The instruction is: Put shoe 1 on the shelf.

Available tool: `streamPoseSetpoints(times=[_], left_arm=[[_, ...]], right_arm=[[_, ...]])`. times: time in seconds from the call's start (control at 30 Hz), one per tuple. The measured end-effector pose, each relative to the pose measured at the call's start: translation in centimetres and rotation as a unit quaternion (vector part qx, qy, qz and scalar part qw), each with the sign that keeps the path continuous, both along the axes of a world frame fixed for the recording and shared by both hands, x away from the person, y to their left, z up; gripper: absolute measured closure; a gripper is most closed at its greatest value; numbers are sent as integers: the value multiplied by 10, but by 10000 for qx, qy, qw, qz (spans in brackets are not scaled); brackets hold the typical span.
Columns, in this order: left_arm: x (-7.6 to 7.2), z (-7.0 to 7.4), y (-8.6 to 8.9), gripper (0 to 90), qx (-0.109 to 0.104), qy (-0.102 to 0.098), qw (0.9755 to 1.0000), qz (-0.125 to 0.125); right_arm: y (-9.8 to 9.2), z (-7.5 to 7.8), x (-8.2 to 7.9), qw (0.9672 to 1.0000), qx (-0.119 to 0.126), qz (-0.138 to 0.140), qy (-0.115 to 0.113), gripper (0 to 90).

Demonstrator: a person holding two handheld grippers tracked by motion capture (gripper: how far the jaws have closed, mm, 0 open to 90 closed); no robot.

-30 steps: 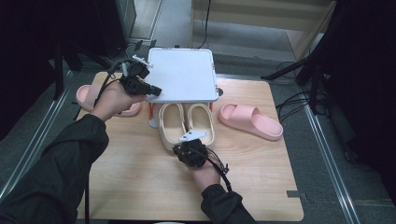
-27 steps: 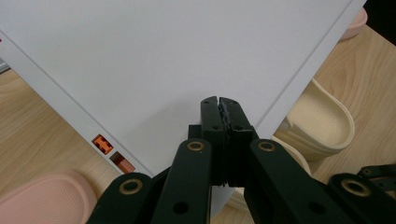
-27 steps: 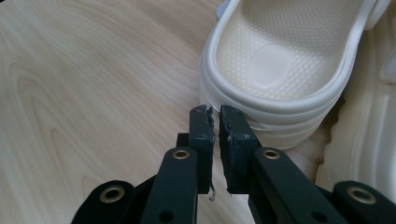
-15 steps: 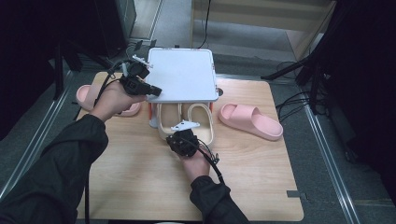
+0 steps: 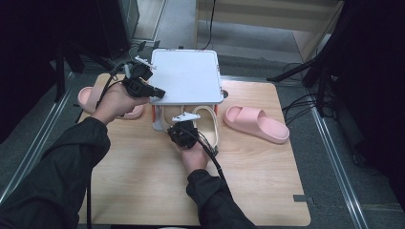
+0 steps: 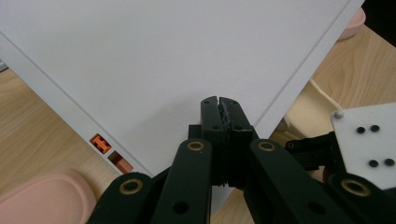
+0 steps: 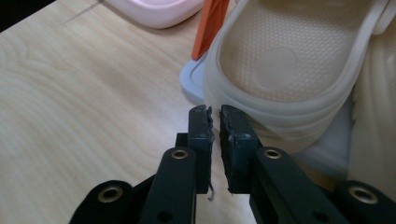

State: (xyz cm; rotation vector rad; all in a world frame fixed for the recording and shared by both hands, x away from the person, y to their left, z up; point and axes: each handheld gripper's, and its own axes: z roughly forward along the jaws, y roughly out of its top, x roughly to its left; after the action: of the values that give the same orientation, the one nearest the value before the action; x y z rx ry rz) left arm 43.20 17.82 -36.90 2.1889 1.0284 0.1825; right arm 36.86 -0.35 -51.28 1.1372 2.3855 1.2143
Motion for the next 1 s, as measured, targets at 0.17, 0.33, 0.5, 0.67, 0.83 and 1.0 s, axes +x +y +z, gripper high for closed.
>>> streamPoseSetpoints(times=[0.17,0.33,0.5,0.67,0.83,1.0], left_arm=[[0,-1,0,892,-39,-19,10000,21],[0,-1,3,892,-113,18,9999,12],[0,-1,2,892,-101,3,9999,43],[0,-1,2,892,-79,9,10000,41],[-1,-1,1,892,-61,-6,10000,52],[0,-1,1,893,-75,1,10000,66]], right_arm=[[0,-1,4,10000,-51,-42,-33,862],[-13,6,-12,9998,92,160,7,880],[-36,9,-31,9994,209,273,85,880],[-58,20,-47,9984,414,365,76,878],[-81,31,-59,9989,108,457,-12,862],[-103,30,-69,9985,-238,495,4,878]])
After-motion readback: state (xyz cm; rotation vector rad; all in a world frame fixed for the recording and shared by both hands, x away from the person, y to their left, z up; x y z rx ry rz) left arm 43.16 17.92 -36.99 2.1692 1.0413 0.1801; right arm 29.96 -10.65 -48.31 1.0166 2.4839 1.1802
